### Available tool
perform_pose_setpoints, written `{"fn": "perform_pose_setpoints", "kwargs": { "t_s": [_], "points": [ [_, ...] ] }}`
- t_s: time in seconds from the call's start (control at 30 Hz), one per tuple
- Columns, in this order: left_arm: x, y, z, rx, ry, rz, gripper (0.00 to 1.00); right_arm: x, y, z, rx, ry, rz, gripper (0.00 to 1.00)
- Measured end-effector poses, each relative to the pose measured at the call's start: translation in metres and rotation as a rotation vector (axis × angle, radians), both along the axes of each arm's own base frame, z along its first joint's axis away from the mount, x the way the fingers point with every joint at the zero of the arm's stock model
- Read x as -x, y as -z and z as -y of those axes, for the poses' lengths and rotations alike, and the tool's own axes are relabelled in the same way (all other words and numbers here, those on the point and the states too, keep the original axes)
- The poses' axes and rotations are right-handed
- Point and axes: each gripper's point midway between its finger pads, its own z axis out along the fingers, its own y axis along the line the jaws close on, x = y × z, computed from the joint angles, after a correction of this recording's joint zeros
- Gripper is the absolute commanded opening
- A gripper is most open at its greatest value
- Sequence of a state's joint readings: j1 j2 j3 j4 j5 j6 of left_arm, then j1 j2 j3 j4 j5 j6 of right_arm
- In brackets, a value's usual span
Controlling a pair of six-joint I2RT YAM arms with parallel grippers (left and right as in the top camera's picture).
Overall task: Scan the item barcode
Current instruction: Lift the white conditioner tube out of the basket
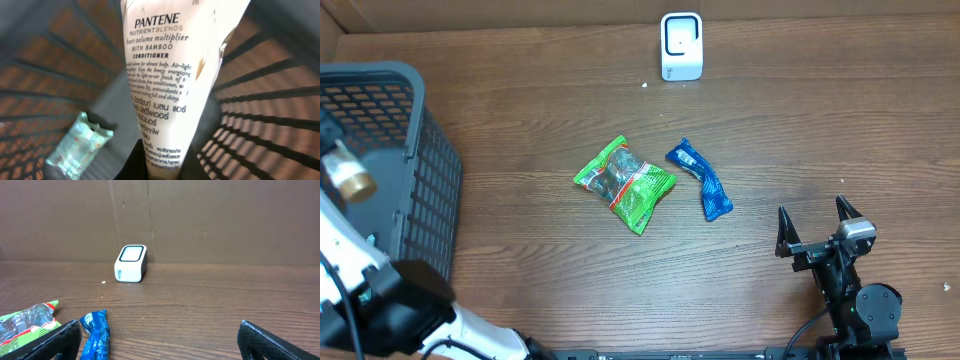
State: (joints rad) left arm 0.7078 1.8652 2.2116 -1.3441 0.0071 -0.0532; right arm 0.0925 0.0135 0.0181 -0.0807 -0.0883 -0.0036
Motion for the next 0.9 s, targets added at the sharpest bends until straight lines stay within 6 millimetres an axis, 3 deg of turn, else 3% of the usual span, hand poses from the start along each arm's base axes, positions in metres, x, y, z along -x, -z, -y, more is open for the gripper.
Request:
{"fn": "perform_pose_setpoints", "kwargs": {
  "t_s": [0.17, 0.3, 0.4, 0.5, 0.6, 0.77, 0.9],
  "points": [
    [-0.001, -0.075, 0.042, -0.099, 0.103, 0.168, 0.04, 0.0, 0.0, 0.0, 0.0, 0.0, 0.0, 1.0],
    [-0.008, -0.116, 0.108, -0.148, 0.275, 0.264, 0.04, 0.0, 0.0, 0.0, 0.0, 0.0, 0.0, 1.0],
    [-0.013, -0.127, 0.17, -0.132, 0.441, 0.287, 0.04, 0.0, 0.0, 0.0, 0.0, 0.0, 0.0, 1.0],
    [-0.011, -0.115, 0.23, -0.064, 0.595, 0.243, 0.04, 0.0, 0.0, 0.0, 0.0, 0.0, 0.0, 1.0],
    [-0.008, -0.096, 0.269, 0.009, 0.67, 0.169, 0.04, 0.0, 0.0, 0.0, 0.0, 0.0, 0.0, 1.0],
    [-0.006, -0.043, 0.301, 0.083, 0.666, -0.017, 0.04, 0.0, 0.0, 0.0, 0.0, 0.0, 0.0, 1.0],
    [-0.013, 0.02, 0.314, 0.109, 0.623, -0.177, 0.05, 0.0, 0.0, 0.0, 0.0, 0.0, -0.001, 1.0]
  ]
}}
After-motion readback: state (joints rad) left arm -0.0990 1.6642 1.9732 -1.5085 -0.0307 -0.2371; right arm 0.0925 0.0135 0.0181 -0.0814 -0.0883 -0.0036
